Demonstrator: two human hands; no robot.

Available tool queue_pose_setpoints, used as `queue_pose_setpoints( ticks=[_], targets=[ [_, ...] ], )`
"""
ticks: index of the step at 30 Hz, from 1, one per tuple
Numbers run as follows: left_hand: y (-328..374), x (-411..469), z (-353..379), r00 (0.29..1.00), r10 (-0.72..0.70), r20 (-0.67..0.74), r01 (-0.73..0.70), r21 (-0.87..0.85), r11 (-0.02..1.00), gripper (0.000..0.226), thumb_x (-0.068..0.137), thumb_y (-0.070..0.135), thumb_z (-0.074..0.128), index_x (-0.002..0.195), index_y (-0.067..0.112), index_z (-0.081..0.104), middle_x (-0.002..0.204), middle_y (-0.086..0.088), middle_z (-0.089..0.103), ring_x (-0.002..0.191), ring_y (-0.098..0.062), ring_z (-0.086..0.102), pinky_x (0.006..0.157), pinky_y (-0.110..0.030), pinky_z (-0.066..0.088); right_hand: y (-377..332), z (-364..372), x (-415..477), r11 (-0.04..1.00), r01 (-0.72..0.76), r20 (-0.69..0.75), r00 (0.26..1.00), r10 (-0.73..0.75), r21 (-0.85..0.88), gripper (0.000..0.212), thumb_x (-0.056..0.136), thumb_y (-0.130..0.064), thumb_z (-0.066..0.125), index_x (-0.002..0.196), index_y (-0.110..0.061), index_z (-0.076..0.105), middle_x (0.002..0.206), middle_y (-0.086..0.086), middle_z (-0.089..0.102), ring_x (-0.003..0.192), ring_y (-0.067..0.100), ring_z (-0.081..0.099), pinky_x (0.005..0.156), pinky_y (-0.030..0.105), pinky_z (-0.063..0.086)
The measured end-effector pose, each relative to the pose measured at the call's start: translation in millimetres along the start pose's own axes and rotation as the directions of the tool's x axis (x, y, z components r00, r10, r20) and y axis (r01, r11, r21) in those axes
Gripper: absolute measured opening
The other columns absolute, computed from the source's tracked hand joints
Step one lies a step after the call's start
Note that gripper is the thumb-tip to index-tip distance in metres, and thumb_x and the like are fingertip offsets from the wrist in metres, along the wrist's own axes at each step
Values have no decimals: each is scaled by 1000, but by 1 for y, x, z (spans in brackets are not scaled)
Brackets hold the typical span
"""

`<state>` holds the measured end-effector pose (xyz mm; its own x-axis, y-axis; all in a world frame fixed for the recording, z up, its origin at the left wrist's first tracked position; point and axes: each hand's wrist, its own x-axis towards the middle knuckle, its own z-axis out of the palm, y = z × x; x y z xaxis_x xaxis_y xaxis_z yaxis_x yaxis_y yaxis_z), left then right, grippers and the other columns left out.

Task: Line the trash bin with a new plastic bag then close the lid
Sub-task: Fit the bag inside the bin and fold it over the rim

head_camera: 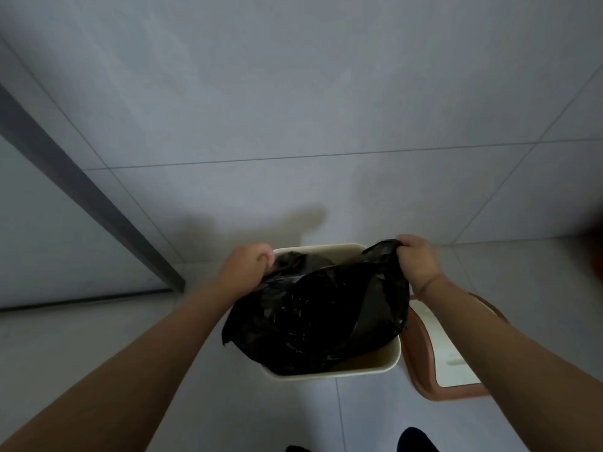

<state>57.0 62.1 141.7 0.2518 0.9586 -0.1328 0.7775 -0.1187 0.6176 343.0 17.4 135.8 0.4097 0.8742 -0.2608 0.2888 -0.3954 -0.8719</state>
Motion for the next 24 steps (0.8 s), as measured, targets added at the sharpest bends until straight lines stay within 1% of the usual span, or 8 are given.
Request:
queue_pose_setpoints(
  ticks=[3, 5, 8, 10, 13, 17, 21, 24],
  targets=[
    [4, -3, -8, 986, -75, -148, 47, -187, 981, 26, 87, 1, 43, 67, 17, 51, 59, 1, 48, 63, -22, 49, 56, -26, 34, 3, 0, 2, 931, -147, 6, 988, 154, 335, 38, 74, 19, 26, 63, -7, 50, 65, 11, 49, 60, 23, 45, 55, 29, 39],
    [16, -15, -10, 996, -13, -87, -4, -192, 981, 16, 90, 31, 54, 98, 17, 55, 87, 7, 56, 85, -15, 53, 68, -24, 40, 0, 3, 0, 918, -156, 16, 987, 162, 365, 38, 75, 18, 25, 64, -8, 49, 61, 11, 49, 53, 22, 44, 43, 21, 40],
    [36, -36, 1, 978, 93, 189, -109, 75, 991, 103, 62, 80, 53, 145, 27, 22, 147, 3, 32, 134, -15, 32, 109, -36, 29, -7, 8, -2, 953, -128, -8, 991, 136, 276, 30, 80, 9, 28, 70, -11, 48, 62, 10, 46, 51, 21, 41, 42, 24, 36],
    [44, -47, 19, 961, 117, 250, -194, 310, 931, 126, 50, 89, 47, 148, 31, -6, 160, 3, 3, 147, -19, 5, 118, -48, 11, -11, 11, -4, 965, -116, 3, 993, 118, 235, 22, 83, 1, 34, 86, -11, 51, 72, 10, 50, 60, 21, 45, 53, 31, 39],
    [37, -49, 40, 981, 123, 154, -192, 619, 761, 120, 67, 60, 65, 147, 25, -17, 161, -4, -9, 148, -29, -6, 115, -58, 0, -15, 11, -11, 973, -73, 144, 989, 42, 218, 29, 86, -11, 46, 112, -20, 51, 84, 7, 55, 71, 18, 53, 62, 27, 47],
    [13, -30, 28, 996, 83, 21, -69, 769, 635, 60, 87, 23, 54, 144, 18, 34, 155, -12, 25, 145, -31, 16, 116, -50, 10, -15, -1, -14, 982, 187, 339, 923, -183, 20, 53, 76, 3, 66, 124, -18, 57, 98, 2, 60, 83, 11, 58, 67, 3, 47],
    [2, -17, 4, 996, -18, -85, 32, 163, 986, 31, 82, 14, 48, 98, 9, 74, 108, -12, 69, 105, -28, 59, 87, -32, 45, -12, -11, -7, 959, 230, 297, 939, -174, -164, 19, 80, -4, 68, 98, -7, 71, 87, 7, 66, 77, 12, 58, 68, 14, 45],
    [6, -8, -6, 918, -393, 57, 364, -518, 774, 24, 81, 1, 45, 73, 6, 67, 44, -2, 61, 47, -22, 58, 42, -18, 44, -12, -6, -1, 992, 112, 263, 960, -92, -63, 11, 87, -9, 60, 78, -11, 67, 70, 8, 60, 64, 17, 53, 56, 19, 44]
  ],
)
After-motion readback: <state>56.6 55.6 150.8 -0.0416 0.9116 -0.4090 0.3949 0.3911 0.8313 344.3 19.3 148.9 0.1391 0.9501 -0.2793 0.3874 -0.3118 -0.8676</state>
